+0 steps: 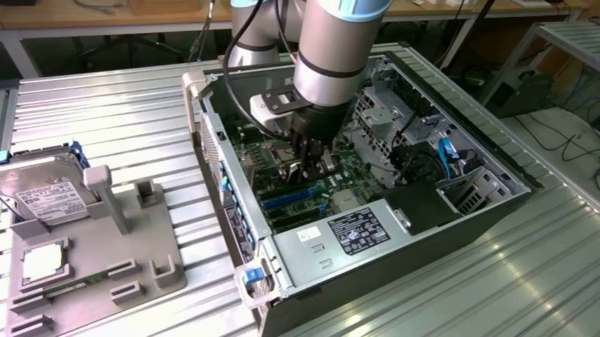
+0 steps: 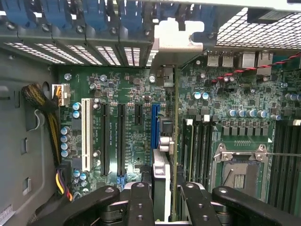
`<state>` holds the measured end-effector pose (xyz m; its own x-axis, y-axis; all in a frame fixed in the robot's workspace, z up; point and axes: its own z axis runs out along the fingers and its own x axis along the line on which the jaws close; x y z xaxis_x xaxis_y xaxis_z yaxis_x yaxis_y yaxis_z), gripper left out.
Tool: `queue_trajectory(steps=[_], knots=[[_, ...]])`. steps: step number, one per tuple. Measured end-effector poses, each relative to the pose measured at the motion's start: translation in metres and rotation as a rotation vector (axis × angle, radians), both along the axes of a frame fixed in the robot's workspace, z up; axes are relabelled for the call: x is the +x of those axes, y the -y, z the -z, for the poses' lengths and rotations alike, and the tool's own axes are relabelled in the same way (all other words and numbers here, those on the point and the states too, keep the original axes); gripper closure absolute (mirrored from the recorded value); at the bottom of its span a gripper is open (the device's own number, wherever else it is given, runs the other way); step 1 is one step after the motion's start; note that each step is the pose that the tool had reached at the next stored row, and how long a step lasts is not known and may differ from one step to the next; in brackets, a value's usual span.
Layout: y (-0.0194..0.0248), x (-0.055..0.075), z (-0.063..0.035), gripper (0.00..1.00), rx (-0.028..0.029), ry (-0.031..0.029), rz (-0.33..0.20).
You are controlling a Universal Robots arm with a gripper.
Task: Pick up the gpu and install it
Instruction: 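Insert the gpu into the slot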
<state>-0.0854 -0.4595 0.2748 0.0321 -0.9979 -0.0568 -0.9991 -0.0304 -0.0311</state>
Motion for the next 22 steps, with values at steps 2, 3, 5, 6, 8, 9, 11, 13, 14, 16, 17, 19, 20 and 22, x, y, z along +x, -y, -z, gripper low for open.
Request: queue_trajectory(steps=[2, 3, 5, 6, 8, 9, 11, 13, 14, 16, 17, 19, 20, 22], knots=[[0.0009, 0.0, 0.0015, 0.72, -0.0004, -0.0002, -0.001], [0.0018, 0.0, 0.002, 0.72, 0.0, -0.0001, -0.001], [0.0028, 0.0, 0.0026, 0.72, -0.0001, -0.0001, -0.001], [0.0032, 0.0, 0.003, 0.72, 0.0, 0.0, -0.001], [0.0035, -0.001, 0.0041, 0.72, 0.0, 0.0, -0.001], [0.0035, -0.002, 0.0051, 0.72, -0.0001, -0.0002, -0.001], [0.0035, -0.003, 0.0066, 0.72, 0.0, -0.0004, -0.001], [0.0036, -0.004, 0.0083, 0.72, -0.0002, -0.0013, -0.001], [0.0036, -0.004, 0.009, 0.72, -0.0002, -0.0018, -0.001], [0.0036, -0.004, 0.0106, 0.72, -0.0002, -0.003, -0.001], [0.0036, -0.004, 0.0116, 0.72, -0.0001, -0.0035, -0.001], [0.0036, -0.005, 0.0132, 0.72, -0.0001, -0.004, -0.001], [0.0036, -0.006, 0.0139, 0.72, -0.0001, -0.0041, -0.002], [0.0036, -0.007, 0.0151, 0.72, -0.0001, -0.0046, -0.002]])
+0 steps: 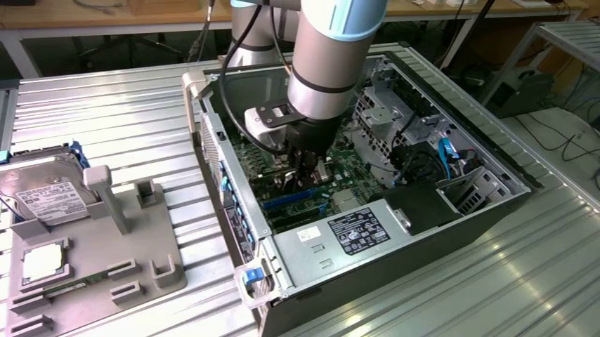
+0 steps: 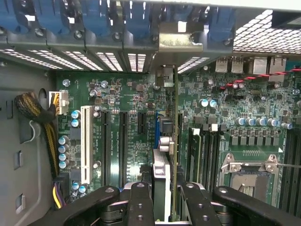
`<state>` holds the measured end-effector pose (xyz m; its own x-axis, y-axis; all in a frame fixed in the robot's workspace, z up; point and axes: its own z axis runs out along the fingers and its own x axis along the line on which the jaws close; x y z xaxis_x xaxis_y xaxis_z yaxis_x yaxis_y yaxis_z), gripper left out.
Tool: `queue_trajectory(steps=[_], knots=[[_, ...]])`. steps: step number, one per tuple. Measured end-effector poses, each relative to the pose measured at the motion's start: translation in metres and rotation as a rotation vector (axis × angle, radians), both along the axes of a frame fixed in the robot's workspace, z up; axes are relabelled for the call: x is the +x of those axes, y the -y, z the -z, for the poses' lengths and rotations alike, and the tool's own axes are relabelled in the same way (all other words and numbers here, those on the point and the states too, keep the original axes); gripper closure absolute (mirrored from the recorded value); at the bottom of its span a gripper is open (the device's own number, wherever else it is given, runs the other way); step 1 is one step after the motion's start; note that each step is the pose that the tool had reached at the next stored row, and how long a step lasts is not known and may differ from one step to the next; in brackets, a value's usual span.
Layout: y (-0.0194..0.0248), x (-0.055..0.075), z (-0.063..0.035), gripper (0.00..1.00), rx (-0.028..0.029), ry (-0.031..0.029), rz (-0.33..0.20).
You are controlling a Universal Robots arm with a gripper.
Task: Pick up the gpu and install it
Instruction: 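Insert the gpu into the slot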
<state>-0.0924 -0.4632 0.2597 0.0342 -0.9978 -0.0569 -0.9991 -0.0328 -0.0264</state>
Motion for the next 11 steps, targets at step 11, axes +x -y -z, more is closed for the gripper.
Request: queue_trajectory(steps=[11], knots=[[0.0, -0.003, 0.0042, 0.72, 0.0, -0.0034, -0.003]])
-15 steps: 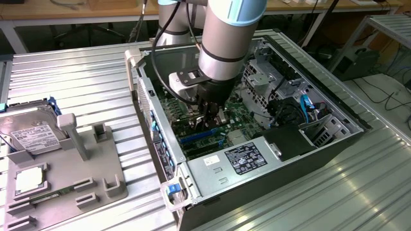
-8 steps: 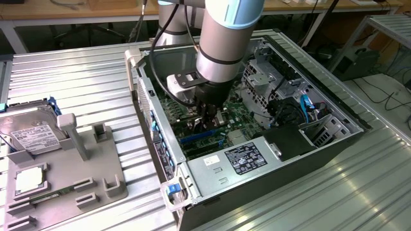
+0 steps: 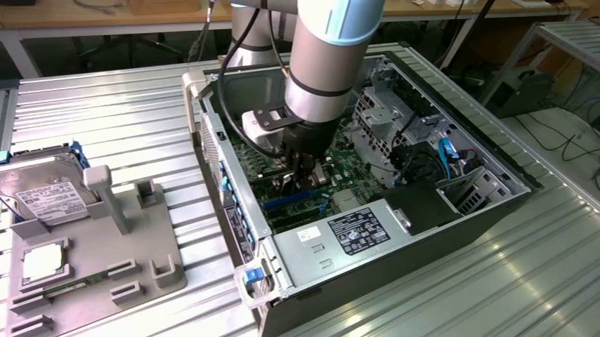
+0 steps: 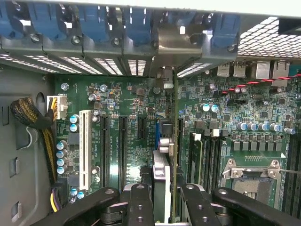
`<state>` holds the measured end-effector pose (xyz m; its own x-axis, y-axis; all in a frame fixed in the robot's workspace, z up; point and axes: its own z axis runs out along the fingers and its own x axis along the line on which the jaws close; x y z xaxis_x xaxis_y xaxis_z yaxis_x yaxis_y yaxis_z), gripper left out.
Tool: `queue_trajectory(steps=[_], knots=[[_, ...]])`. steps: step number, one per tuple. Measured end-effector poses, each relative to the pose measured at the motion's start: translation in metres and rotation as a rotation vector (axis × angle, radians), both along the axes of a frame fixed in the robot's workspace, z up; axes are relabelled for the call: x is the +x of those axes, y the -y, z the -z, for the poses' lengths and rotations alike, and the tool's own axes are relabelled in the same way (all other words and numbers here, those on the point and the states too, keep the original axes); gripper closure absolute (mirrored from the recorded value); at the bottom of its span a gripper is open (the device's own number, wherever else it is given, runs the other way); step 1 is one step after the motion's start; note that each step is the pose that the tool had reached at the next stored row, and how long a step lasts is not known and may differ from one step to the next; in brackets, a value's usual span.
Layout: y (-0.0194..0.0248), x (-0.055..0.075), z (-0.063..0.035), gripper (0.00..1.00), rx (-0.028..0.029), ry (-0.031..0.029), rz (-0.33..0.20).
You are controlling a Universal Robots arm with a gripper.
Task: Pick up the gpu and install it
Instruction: 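Insert the gpu into the slot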
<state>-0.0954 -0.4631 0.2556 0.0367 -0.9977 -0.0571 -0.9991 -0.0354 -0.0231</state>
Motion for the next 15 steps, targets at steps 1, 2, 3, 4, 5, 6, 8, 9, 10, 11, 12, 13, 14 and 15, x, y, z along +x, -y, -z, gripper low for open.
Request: queue_trajectory(steps=[1, 2, 3, 4, 5, 6, 8, 9, 10, 11, 12, 13, 14, 15], knots=[[0.0, -0.0001, 0.0, 0.72, 0.0, 0.0, 0.0], [-0.0001, -0.0001, 0.0, 0.72, -0.0001, 0.0, 0.0], [-0.0002, -0.0001, 0.0, 0.72, -0.0002, -0.0001, 0.0], [-0.0002, -0.0001, 0.0004, 0.72, 0.0, 0.0, 0.0], [-0.0002, -0.0001, 0.0008, 0.72, 0.0, 0.0, 0.0], [-0.0002, -0.0001, 0.0009, 0.72, -0.0002, -0.0001, 0.0], [-0.0002, -0.0001, 0.0014, 0.72, -0.0002, -0.0001, 0.0], [-0.0002, -0.0001, 0.0018, 0.72, 0.0, 0.0, 0.0], [-0.0002, -0.0001, 0.0022, 0.72, 0.0001, 0.0, 0.0], [-0.0002, -0.0001, 0.0028, 0.72, 0.0, 0.0, 0.0], [-0.0002, -0.0001, 0.0034, 0.72, -0.0001, 0.0, 0.0], [-0.0002, -0.0001, 0.0039, 0.72, -0.0001, -0.0001, 0.0], [-0.0002, -0.0002, 0.0044, 0.72, -0.0001, -0.0001, 0.0], [-0.0002, -0.0002, 0.0044, 0.72, -0.0002, -0.0001, 0.0]])
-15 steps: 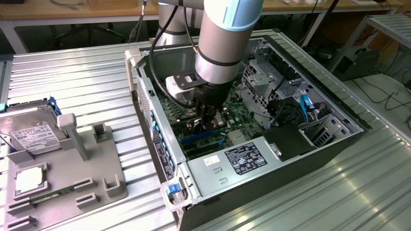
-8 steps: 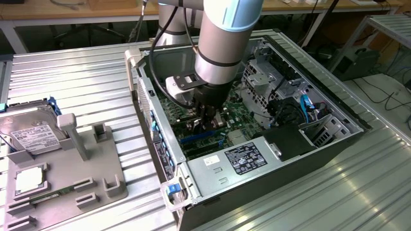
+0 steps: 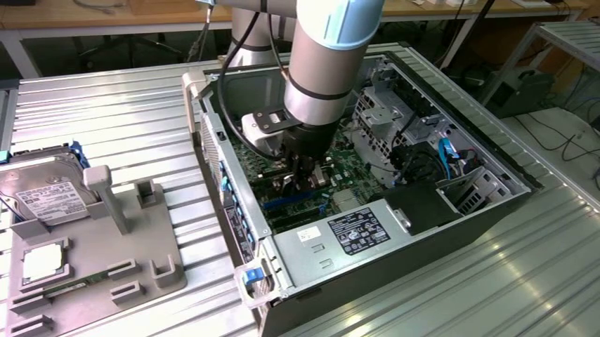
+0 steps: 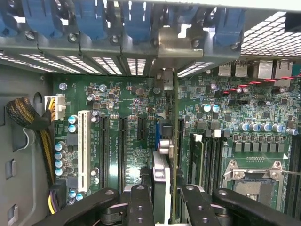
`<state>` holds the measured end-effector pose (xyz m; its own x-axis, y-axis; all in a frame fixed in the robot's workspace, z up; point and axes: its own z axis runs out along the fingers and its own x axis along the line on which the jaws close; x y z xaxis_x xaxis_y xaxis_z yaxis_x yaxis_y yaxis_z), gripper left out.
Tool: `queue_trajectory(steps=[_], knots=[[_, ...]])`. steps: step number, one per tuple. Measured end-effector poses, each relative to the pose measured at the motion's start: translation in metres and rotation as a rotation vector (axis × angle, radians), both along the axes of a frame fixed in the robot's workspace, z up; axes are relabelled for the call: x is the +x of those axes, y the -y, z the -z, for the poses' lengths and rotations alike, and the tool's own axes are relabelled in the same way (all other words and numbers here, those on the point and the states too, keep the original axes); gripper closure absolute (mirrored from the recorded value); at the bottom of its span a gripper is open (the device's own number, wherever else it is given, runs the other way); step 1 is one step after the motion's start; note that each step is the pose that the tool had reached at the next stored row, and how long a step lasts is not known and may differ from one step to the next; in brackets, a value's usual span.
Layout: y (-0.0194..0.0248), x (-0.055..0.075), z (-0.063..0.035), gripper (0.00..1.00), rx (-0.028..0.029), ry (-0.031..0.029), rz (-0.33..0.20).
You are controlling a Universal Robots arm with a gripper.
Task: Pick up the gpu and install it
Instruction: 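Insert the gpu into the slot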
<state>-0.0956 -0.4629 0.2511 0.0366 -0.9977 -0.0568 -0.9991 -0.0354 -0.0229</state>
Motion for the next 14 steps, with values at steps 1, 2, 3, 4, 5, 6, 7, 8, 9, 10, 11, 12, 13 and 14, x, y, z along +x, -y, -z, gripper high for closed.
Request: queue_trajectory(steps=[1, 2, 3, 4, 5, 6, 7, 8, 9, 10, 11, 12, 13, 14], knots=[[0.0, 0.0, 0.0, 0.72, -0.0001, 0.0, 0.0], [0.0, 0.0, 0.0, 0.72, -0.0001, 0.0, 0.0], [0.0, 0.0, -0.0003, 0.72, 0.0001, 0.0, 0.0], [-0.0002, 0.0001, -0.0006, 0.72, 0.0002, 0.0002, 0.0], [-0.0003, 0.0001, -0.0009, 0.72, 0.0003, 0.0002, 0.0], [-0.0004, 0.0, -0.0013, 0.72, 0.0002, 0.0004, 0.0], [-0.0006, 0.0, -0.0016, 0.72, 0.0002, 0.0004, 0.0], [-0.0007, 0.0, -0.0021, 0.72, 0.0002, 0.0004, 0.0], [-0.0008, 0.0, -0.0025, 0.72, 0.0001, 0.0006, 0.0], [-0.0008, 0.0, -0.0026, 0.72, 0.0003, 0.001, 0.0], [-0.0008, 0.0, -0.0027, 0.72, 0.0003, 0.0011, 0.0], [-0.0008, 0.0, -0.0027, 0.72, 0.0004, 0.0012, 0.0], [-0.0008, 0.0, -0.0027, 0.72, 0.0003, 0.0012, 0.0], [-0.0008, 0.0, -0.0028, 0.72, 0.0002, 0.0015, 0.0]])
